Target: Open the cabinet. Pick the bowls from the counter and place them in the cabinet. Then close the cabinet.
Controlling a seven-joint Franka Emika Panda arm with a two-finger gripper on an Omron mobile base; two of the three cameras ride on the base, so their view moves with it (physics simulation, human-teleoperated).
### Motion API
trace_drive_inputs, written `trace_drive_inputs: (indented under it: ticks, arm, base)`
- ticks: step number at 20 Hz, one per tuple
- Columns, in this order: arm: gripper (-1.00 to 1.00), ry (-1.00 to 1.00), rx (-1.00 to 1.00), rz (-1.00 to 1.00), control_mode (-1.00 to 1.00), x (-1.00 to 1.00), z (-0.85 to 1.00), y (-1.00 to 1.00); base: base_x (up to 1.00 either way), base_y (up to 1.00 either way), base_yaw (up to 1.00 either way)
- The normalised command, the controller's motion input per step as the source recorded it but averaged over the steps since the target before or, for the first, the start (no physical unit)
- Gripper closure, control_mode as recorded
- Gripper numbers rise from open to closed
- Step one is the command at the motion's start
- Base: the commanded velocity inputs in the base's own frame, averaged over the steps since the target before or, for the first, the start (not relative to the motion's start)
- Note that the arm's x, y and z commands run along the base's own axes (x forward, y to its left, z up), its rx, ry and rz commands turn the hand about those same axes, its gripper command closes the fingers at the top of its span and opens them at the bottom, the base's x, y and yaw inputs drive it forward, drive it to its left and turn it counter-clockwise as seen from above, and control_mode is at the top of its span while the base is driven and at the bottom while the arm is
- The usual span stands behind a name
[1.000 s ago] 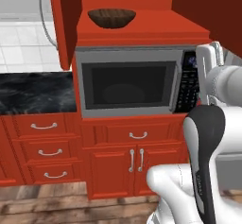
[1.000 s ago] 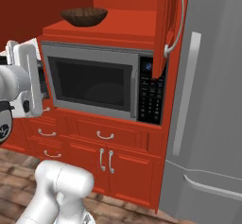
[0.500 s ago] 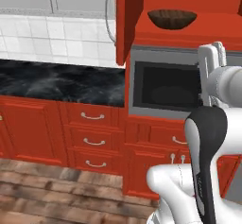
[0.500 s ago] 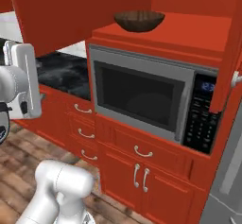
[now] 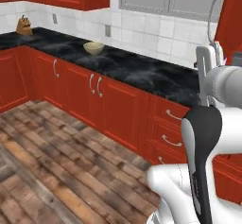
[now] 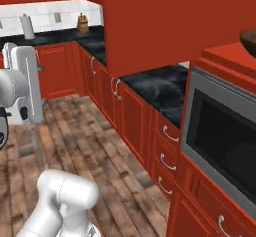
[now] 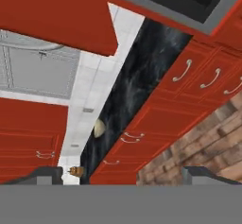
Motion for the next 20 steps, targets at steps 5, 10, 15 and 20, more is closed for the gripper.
trace_drive_inputs:
  ticks: [5,10,15,20]
  arm:
    - [-1.0,0.0,0.0,0.0,1.0,0.0,0.0,0.0]
    - [-1.0,0.0,0.0,0.0,1.0,0.0,0.0,0.0]
    - [-1.0,0.0,0.0,0.0,1.0,0.0,0.0,0.0]
    - [-1.0,0.0,0.0,0.0,1.0,0.0,0.0,0.0]
  base:
    - [0.45,0.07,0.67]
    - [1.0,0.02,0.04]
    - [1.0,0.2,0.0]
    - [1.0,0.52,0.0]
